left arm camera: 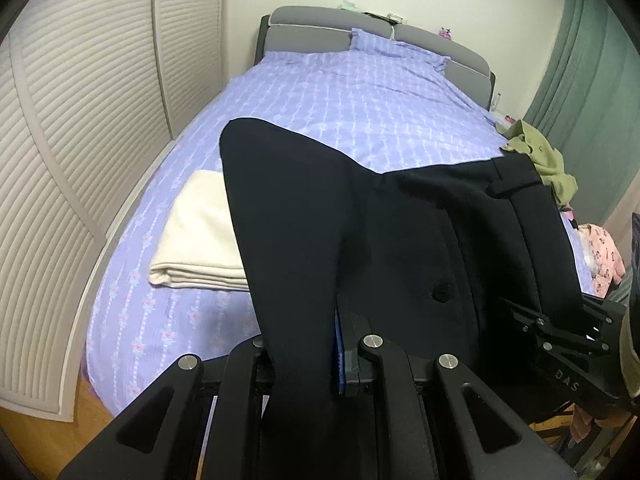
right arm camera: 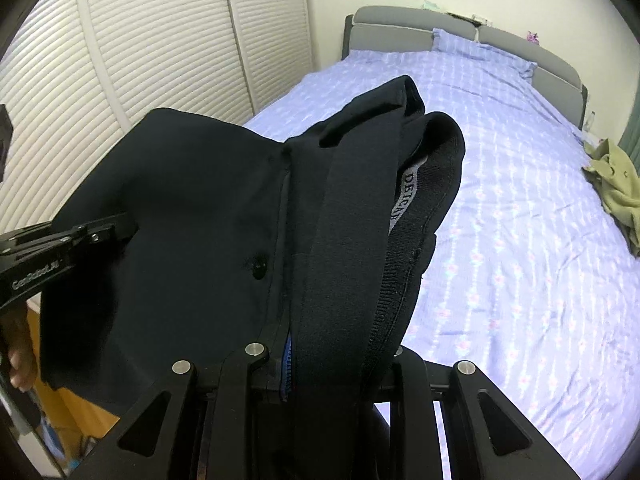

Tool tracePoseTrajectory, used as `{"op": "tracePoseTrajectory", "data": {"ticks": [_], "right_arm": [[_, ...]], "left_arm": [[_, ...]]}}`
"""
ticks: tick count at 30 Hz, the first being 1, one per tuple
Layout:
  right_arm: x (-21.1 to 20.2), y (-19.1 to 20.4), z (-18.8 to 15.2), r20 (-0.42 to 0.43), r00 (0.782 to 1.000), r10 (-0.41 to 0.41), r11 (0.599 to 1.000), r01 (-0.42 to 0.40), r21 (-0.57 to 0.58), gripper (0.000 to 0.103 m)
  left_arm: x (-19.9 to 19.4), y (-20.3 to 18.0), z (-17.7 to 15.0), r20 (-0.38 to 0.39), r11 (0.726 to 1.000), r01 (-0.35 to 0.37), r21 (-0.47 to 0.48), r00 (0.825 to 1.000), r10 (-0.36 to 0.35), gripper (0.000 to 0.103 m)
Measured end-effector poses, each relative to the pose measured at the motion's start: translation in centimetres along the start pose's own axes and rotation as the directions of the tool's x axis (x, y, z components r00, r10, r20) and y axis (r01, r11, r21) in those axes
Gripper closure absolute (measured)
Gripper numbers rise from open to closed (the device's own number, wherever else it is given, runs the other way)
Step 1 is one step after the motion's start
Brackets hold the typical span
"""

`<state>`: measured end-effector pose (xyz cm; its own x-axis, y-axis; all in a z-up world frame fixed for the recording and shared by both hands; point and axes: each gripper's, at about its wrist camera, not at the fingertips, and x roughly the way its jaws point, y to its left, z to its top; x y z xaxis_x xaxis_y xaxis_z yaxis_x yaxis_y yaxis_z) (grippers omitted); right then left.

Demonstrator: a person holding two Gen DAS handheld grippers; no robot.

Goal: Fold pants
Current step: 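Carry the folded trousers with both grippers toward the cream towel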

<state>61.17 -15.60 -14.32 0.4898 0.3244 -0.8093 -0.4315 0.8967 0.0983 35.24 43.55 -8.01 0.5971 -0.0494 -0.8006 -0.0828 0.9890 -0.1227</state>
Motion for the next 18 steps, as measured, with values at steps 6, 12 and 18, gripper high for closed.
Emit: {"op": "tracePoseTrajectory", "data": {"ticks": [6, 12, 18], "right_arm": [[1.9, 1.5, -0.4, -0.024, 1.000, -0.005, 0.997, 0.007, 0.076, 0.080], [6.2, 1.3, 0.7, -0.050, 0.999, 0.020, 0.987, -0.011, 0.160, 0.080], [11.5, -3.3, 4.0, -0.039, 0.999, 0.007, 0.979, 0.001, 0.203, 0.080]], "left_arm": [[2.0, 7.9, 2.3, -0.030, 0.999, 0.044, 0.018, 0.999, -0.044, 0.089], [6.8, 15.4, 6.7, -0.068, 0.995, 0.084, 0.049, 0.994, -0.081, 0.089], [13.5, 20.9, 11.2, -0.096, 0.990, 0.130, 0.059, 0.988, -0.124, 0.089]]}}
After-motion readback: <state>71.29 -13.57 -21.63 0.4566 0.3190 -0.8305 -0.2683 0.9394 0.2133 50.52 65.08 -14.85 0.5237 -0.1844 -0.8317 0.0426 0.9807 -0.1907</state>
